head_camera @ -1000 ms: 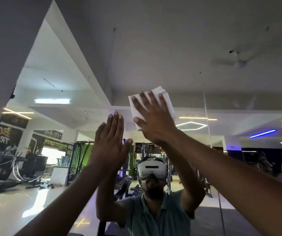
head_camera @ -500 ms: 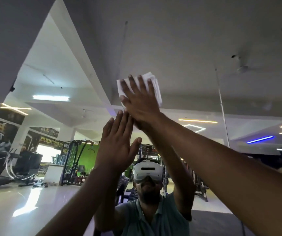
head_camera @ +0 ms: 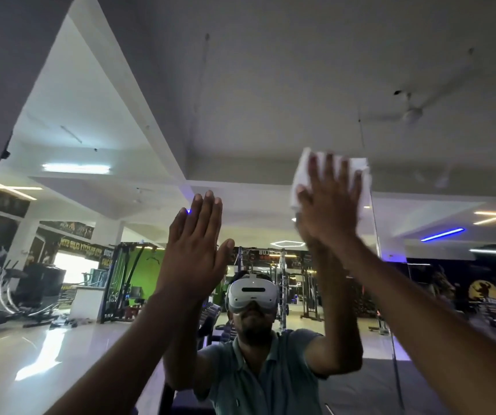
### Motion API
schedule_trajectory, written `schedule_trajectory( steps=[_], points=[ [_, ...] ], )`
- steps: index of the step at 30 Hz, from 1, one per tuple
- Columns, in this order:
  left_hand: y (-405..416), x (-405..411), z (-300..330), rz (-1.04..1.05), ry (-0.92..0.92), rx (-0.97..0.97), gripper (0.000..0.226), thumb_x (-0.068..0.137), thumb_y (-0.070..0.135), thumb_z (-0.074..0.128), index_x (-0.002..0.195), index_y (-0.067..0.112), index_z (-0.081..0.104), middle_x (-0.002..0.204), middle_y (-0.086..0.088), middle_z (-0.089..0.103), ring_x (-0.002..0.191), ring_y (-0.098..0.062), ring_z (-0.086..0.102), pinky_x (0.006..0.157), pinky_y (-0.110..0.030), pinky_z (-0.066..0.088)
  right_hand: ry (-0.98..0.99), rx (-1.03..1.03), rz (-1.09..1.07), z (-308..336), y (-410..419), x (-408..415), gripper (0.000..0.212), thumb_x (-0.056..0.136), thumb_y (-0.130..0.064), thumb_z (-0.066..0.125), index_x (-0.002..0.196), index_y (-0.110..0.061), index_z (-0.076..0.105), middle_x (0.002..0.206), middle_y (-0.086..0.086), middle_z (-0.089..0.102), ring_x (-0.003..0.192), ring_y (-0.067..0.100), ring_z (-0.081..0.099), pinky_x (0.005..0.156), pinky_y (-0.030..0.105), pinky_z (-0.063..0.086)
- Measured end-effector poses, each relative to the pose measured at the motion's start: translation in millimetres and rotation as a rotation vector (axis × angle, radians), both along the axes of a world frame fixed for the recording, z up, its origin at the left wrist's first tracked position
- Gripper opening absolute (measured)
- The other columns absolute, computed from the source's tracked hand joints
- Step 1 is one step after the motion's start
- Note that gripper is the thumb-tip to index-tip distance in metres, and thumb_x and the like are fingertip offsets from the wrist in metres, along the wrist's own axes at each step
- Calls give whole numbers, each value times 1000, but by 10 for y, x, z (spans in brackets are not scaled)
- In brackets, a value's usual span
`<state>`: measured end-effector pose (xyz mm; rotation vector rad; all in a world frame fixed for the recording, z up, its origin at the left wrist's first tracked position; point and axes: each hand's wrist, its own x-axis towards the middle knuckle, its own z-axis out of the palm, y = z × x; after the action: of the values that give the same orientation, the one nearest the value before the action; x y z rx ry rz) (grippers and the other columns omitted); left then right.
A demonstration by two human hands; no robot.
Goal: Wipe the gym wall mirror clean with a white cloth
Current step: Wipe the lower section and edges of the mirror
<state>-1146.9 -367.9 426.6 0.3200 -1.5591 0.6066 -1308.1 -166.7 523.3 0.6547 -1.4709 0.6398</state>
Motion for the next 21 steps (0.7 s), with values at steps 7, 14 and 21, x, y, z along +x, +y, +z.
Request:
schedule_trajectory(
  steps=[7, 14, 21],
  points=[
    [39, 86, -23, 42, -47, 29, 74, 106, 50, 23, 168, 10, 17, 176, -10, 9, 164, -25, 5, 130, -46, 12, 381, 550, -2, -358, 157, 22, 68, 109, -51, 28, 169, -32, 1, 178, 4, 2, 164, 28, -3, 131, 52, -6],
    [632, -116, 6, 41, -4, 39, 76, 97, 38, 37, 160, -5, 31, 170, -26, 23, 161, -34, 17, 122, -49, 24, -33, -27, -67, -137, 1202, -1040, 71, 102, -50, 21, 168, -23, 23, 172, 13, 28, 158, 41, 26, 126, 61, 19],
    [1444, -1024, 563, -140, -91, -88, 73, 102, 38, 20, 162, -3, 28, 170, -24, 24, 160, -35, 21, 124, -45, 15, 146, 324, 26, -370, 1095, -867, 70, 105, -48, 24, 170, -25, 13, 177, 7, 10, 164, 33, 5, 131, 54, 3]
  ],
)
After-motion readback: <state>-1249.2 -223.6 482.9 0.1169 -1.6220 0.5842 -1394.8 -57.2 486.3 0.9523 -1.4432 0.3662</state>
